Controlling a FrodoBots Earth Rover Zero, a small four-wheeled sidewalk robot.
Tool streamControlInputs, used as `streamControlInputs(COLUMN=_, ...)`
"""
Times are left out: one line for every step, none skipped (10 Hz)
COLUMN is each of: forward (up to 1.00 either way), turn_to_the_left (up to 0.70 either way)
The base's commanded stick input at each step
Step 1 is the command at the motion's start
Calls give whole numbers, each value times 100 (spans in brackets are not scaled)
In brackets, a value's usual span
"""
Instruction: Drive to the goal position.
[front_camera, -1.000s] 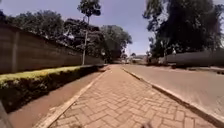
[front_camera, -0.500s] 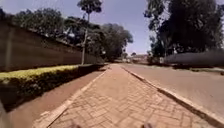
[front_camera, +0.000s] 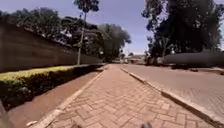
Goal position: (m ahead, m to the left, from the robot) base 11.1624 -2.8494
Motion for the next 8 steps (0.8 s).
streamControlInputs(forward=70, turn_to_the_left=-25)
streamControlInputs(forward=70, turn_to_the_left=-9)
streamControlInputs(forward=70, turn_to_the_left=-19)
streamControlInputs(forward=70, turn_to_the_left=-28)
streamControlInputs(forward=70, turn_to_the_left=-30)
streamControlInputs(forward=70, turn_to_the_left=-13)
streamControlInputs(forward=70, turn_to_the_left=0)
streamControlInputs(forward=70, turn_to_the_left=0)
